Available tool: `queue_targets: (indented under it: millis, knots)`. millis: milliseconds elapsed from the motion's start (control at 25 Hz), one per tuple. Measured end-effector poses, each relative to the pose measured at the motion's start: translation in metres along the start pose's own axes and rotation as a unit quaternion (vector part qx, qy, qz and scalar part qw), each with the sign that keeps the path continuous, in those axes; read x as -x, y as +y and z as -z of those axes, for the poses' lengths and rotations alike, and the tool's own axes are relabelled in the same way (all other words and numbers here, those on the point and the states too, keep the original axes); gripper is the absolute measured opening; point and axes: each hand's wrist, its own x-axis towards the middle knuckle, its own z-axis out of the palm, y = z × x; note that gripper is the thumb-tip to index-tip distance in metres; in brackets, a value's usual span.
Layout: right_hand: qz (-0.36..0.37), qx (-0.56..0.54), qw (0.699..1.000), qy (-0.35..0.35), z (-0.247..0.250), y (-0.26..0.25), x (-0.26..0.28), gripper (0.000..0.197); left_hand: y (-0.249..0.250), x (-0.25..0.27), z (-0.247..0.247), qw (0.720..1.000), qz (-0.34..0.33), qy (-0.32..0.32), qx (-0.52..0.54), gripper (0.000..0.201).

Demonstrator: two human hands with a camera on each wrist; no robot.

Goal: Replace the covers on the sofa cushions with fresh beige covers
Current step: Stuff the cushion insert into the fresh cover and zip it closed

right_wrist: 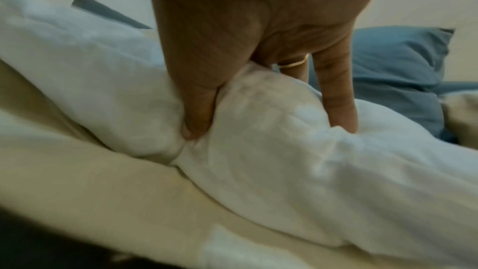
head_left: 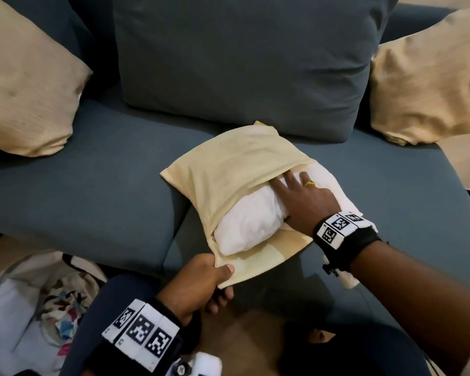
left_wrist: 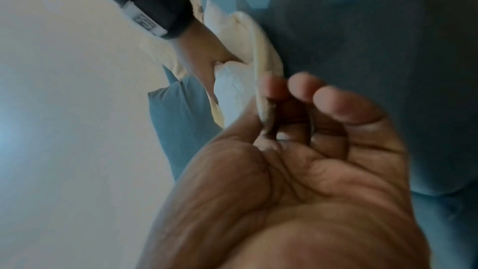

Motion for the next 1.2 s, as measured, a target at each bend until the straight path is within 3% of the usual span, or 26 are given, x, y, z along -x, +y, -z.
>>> queue_targets:
  millis: [80, 120, 160, 240, 320, 400, 520, 640, 680, 760, 800, 840, 920, 1000, 1200]
  knots:
    - [0.007, -0.024, 1.000, -0.008, -0.006, 0.003, 0.017, 0.105, 0.001, 0.002, -0.001, 0.988, -0.033, 0.047, -0.143, 0.030]
    - [0.000, -0.033, 0.999, 0.000, -0.006, 0.006, 0.022, 0.107, 0.003, 0.005, -0.003, 0.952, -0.067, 0.094, -0.283, 0.037]
    - [-0.018, -0.043, 0.999, 0.016, -0.004, 0.008, 0.025, 0.104, 0.009, 0.007, -0.006, 0.889, -0.108, 0.159, -0.417, 0.040]
    - [-0.063, -0.057, 0.994, 0.067, 0.004, 0.010, 0.023, 0.087, 0.034, 0.013, -0.018, 0.773, -0.216, 0.250, -0.542, 0.042]
    - [-0.079, -0.052, 0.991, 0.098, 0.012, 0.007, 0.018, 0.071, 0.063, 0.013, -0.030, 0.682, -0.271, 0.281, -0.618, 0.052]
    - [-0.065, -0.055, 0.992, 0.088, 0.011, 0.000, 0.015, 0.072, 0.086, 0.009, -0.039, 0.624, -0.292, 0.305, -0.658, 0.056]
    - [-0.021, -0.071, 0.996, 0.044, -0.005, 0.002, 0.018, 0.092, 0.115, -0.006, -0.054, 0.613, -0.326, 0.285, -0.661, 0.048]
    - [-0.124, -0.125, 0.984, -0.019, -0.021, 0.022, 0.023, 0.120, 0.143, -0.061, -0.074, 0.610, -0.348, 0.225, -0.675, 0.031]
    - [-0.154, -0.152, 0.975, -0.042, -0.025, 0.029, 0.024, 0.119, 0.151, -0.083, -0.079, 0.613, -0.338, 0.214, -0.681, 0.027]
    - [-0.143, -0.200, 0.966, -0.081, -0.030, 0.031, 0.026, 0.101, 0.161, -0.119, -0.082, 0.630, -0.284, 0.193, -0.697, 0.026]
    - [-0.127, -0.207, 0.966, -0.085, -0.031, 0.031, 0.028, 0.095, 0.164, -0.133, -0.084, 0.621, -0.263, 0.186, -0.715, 0.023]
    - [-0.114, -0.203, 0.969, -0.086, -0.032, 0.030, 0.030, 0.094, 0.166, -0.144, -0.086, 0.595, -0.255, 0.179, -0.741, 0.021]
    - [-0.100, -0.192, 0.973, -0.082, -0.033, 0.027, 0.036, 0.091, 0.172, -0.157, -0.093, 0.541, -0.265, 0.168, -0.780, 0.020]
    - [-0.087, -0.178, 0.978, -0.066, -0.033, 0.021, 0.042, 0.088, 0.177, -0.160, -0.100, 0.509, -0.285, 0.155, -0.797, 0.022]
    - [-0.069, -0.165, 0.983, -0.041, -0.037, 0.014, 0.054, 0.084, 0.179, -0.130, -0.109, 0.507, -0.326, 0.124, -0.789, 0.022]
